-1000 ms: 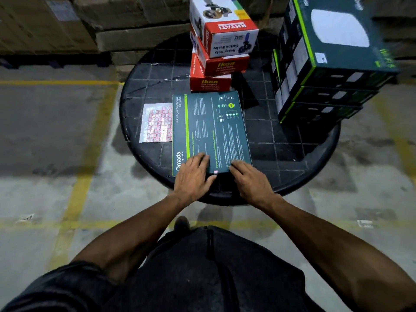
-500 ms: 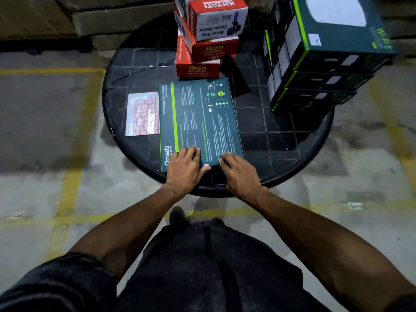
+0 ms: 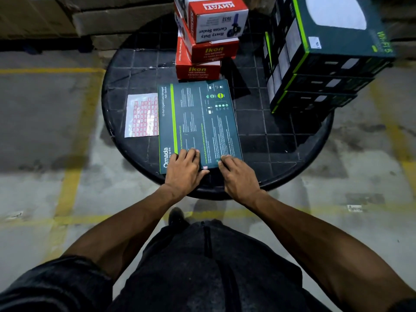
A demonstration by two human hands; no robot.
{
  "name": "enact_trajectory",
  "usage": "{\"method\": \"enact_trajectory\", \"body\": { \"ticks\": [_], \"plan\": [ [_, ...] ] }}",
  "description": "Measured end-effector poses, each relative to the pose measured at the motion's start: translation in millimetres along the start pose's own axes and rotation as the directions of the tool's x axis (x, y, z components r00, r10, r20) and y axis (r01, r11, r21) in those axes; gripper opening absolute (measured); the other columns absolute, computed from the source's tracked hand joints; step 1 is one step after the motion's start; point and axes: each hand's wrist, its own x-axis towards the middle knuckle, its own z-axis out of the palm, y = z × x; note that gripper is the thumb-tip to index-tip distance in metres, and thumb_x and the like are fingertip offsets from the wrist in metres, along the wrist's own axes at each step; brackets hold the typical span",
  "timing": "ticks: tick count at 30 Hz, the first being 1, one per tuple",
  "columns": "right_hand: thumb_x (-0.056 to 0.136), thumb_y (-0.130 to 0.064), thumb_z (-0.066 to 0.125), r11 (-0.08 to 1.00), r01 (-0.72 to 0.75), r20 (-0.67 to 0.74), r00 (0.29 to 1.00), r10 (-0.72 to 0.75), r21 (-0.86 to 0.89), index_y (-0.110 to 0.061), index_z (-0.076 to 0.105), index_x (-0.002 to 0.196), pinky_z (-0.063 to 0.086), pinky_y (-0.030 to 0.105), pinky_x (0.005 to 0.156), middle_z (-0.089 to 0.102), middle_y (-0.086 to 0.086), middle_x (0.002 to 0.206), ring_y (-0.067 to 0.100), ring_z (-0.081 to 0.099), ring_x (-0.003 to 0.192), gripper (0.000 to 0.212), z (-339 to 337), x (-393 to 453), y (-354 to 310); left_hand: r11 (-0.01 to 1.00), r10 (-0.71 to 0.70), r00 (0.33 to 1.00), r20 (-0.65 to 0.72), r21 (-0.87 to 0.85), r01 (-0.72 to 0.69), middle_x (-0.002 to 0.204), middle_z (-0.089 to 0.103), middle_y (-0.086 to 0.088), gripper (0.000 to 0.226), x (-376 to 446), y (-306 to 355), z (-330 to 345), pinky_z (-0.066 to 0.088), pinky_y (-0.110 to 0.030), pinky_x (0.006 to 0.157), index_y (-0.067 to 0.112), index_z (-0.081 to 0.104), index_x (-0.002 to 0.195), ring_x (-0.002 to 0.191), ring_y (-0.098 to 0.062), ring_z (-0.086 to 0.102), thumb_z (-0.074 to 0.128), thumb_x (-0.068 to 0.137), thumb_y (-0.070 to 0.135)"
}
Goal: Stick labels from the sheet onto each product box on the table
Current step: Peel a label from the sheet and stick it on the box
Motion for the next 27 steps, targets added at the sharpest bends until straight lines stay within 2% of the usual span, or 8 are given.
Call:
{"method": "enact_trajectory", "body": {
  "ticks": [4, 9, 11, 15, 19, 23, 27],
  "plan": [
    [0.068, -0.007, 0.068, 1.0, 0.007, -0.016, 1.0, -0.007, -0.004, 0.004, 0.065, 0.116, 0.053, 0.039, 0.09, 0.063, 0.019, 0.116, 0.034, 0.061, 0.103, 0.05, 0, 1, 1, 1.0, -0.009, 1.0, 0.027, -0.008, 0.009, 0.12, 0.052, -0.006, 0.073, 3, 2, -2, 0.038, -0.037, 0.081, 0.007, 0.045, 0.136, 0.102, -0.024, 0.047, 0.04, 0.091, 0.064],
    [0.068, -0.009, 0.072, 1.0, 0.006, -0.01, 1.0, -0.006, -0.022, 0.001, 0.066, 0.116, 0.052, 0.037, 0.09, 0.064, 0.017, 0.115, 0.031, 0.062, 0.103, 0.05, -3, 1, 0, 0.998, -0.033, 0.997, 0.067, -0.051, 0.036, 0.133, 0.044, -0.005, 0.073, 2, 5, -5, 0.035, -0.038, 0.089, 0.009, 0.033, 0.144, 0.112, -0.025, 0.043, 0.045, 0.093, 0.059],
    [0.067, -0.009, 0.073, 1.0, 0.008, -0.02, 1.0, -0.008, -0.017, 0.001, 0.066, 0.116, 0.052, 0.037, 0.09, 0.064, 0.017, 0.116, 0.031, 0.062, 0.103, 0.05, -3, 0, 1, 0.998, -0.011, 0.998, 0.055, -0.066, 0.014, 0.133, 0.045, -0.006, 0.074, 1, 2, -4, 0.036, -0.039, 0.09, 0.008, 0.036, 0.144, 0.112, -0.026, 0.044, 0.044, 0.092, 0.06],
    [0.064, -0.008, 0.073, 1.0, 0.016, -0.059, 0.998, -0.016, 0.004, 0.001, 0.068, 0.111, 0.053, 0.034, 0.087, 0.065, 0.015, 0.111, 0.031, 0.063, 0.099, 0.048, -5, -1, 1, 0.996, -0.027, 0.996, -0.089, -0.083, 0.019, 0.11, 0.058, -0.006, 0.071, 0, 2, -2, 0.041, -0.039, 0.077, 0.006, 0.058, 0.124, 0.094, -0.027, 0.051, 0.036, 0.09, 0.065],
    [0.064, -0.008, 0.073, 1.0, 0.018, -0.086, 0.996, -0.017, 0.013, 0.0, 0.069, 0.108, 0.053, 0.033, 0.085, 0.065, 0.015, 0.11, 0.03, 0.063, 0.098, 0.046, -6, -1, 0, 0.999, -0.011, 0.994, -0.107, -0.046, 0.006, 0.107, 0.059, -0.007, 0.066, 2, 2, -3, 0.04, -0.038, 0.074, 0.006, 0.06, 0.12, 0.091, -0.025, 0.051, 0.041, 0.092, 0.062],
    [0.065, -0.007, 0.072, 1.0, 0.012, -0.081, 0.997, -0.01, 0.025, 0.001, 0.068, 0.11, 0.053, 0.034, 0.085, 0.064, 0.015, 0.111, 0.031, 0.062, 0.098, 0.045, -4, -1, 0, 0.999, 0.033, 0.987, -0.158, -0.02, -0.037, 0.093, 0.059, -0.006, 0.064, 5, 1, 2, 0.04, -0.036, 0.067, 0.005, 0.066, 0.106, 0.082, -0.024, 0.052, 0.044, 0.087, 0.062],
    [0.065, -0.007, 0.071, 1.0, 0.016, -0.06, 0.998, -0.015, 0.02, 0.0, 0.068, 0.111, 0.053, 0.035, 0.087, 0.064, 0.016, 0.113, 0.031, 0.062, 0.1, 0.047, -5, -1, 1, 0.992, 0.116, 0.966, -0.233, -0.02, -0.124, 0.088, 0.057, -0.007, 0.06, 8, -4, 6, 0.04, -0.034, 0.065, 0.003, 0.068, 0.1, 0.078, -0.025, 0.051, 0.061, 0.082, 0.06]
  ]
}}
